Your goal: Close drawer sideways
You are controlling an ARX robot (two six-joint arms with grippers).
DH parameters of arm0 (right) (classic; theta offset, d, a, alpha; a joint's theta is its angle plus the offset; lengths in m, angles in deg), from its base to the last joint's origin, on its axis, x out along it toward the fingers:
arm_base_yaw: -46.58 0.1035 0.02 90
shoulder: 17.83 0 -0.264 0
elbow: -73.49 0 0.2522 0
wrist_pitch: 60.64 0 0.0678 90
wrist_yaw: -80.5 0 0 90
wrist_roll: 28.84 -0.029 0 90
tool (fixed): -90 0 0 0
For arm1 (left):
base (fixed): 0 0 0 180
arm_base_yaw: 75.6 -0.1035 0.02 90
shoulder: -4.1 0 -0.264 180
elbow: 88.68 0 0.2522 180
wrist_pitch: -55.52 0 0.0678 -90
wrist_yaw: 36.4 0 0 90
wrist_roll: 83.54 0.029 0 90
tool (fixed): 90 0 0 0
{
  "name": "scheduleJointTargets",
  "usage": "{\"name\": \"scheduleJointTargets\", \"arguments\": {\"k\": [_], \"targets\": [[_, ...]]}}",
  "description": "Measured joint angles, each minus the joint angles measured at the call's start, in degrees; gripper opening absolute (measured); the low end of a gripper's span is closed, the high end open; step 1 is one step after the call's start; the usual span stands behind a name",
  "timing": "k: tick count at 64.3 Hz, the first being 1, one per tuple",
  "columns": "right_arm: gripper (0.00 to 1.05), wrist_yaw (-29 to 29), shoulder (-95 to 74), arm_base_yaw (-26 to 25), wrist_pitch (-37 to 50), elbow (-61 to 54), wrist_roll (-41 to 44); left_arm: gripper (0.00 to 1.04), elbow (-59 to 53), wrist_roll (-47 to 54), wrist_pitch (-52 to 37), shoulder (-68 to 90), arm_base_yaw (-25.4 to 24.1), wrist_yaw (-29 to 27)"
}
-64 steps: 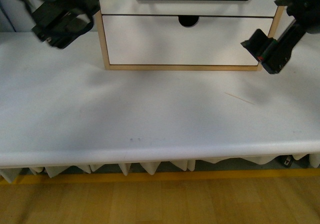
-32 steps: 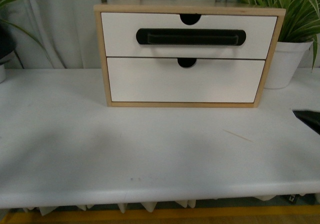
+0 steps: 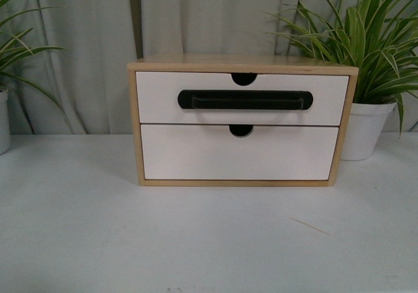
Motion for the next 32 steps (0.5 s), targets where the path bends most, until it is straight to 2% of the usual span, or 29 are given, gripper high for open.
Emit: {"name": "scheduleJointTargets", "arguments": {"k": [6,13,16,24,27,32], "targets": [[0.67,1.81,2.60,-1.88,4.46,-2.64,-9.25,0.65,-3.43,11.21,-9.27,-2.99,-2.14,8.46],[0.42,-1.86,5.20,-5.31,4.15,-4.83,-13.42,0.40,-5.38,17.77,-9.40,-5.97,-4.17,11.72],[0.33,-2.99,6.01,-6.56,3.89,-5.57,-13.99,0.30,-6.34,18.84,-8.52,-7.37,-7.58,16.31],[0.10,-6.05,8.17,-9.44,3.17,-6.82,-14.58,0.06,-7.50,19.61,-7.23,-10.23,-10.56,17.00],[0.01,-10.93,9.11,-12.74,2.58,-7.15,-14.62,0.04,-7.89,19.82,-6.69,-11.23,-10.58,17.49],[0.01,-12.76,14.08,-16.46,-3.39,-7.45,-14.78,0.04,-8.48,20.17,-5.73,-12.70,-10.60,17.73]]}}
